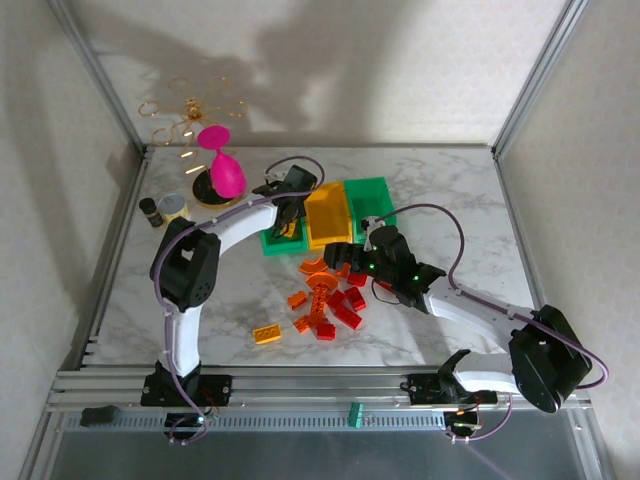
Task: Sort the legos into containers by color
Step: Place the lego in the container.
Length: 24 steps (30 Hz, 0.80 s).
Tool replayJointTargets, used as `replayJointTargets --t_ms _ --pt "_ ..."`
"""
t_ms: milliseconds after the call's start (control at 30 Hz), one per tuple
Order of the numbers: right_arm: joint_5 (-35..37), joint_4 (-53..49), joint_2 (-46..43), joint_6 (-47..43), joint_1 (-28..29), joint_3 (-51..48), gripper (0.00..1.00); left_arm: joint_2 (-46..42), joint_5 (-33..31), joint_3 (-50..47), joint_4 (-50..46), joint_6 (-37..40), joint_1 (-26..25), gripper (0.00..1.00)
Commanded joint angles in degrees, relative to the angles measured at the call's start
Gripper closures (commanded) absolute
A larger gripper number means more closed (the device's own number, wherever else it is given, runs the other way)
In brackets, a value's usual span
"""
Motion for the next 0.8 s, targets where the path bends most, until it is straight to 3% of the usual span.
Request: replayJointTargets --t_ms 0,100,333,533,767 --pt "0.3 1.2 0.07 -0.9 -0.49 1.58 0.01 -0.11 -1.23 2.55 -0.44 1.07 0.41 0.5" --pt "0.37 1.48 0.58 -0.92 -0.63 1.68 0.01 -1.19 -1.59 2.17 -0.35 1.63 0.43 0.42" --pt "-0.84 2.27 2.36 -1.26 -0.65 2.72 0.01 -3.4 -3.53 3.5 -3.26 2.57 0.46 0.37" --pt "-3.28 2.97 3.37 -2.7 -0.52 3.25 0.01 -10.69 -2.94 -2.3 -2.82 2.4 -0.27 0.35" --pt "-6.67 0.91 4.26 -6.98 1.65 3.88 0.01 -24.68 0.39 -15.67 -3.9 2.08 -3.52 0.33"
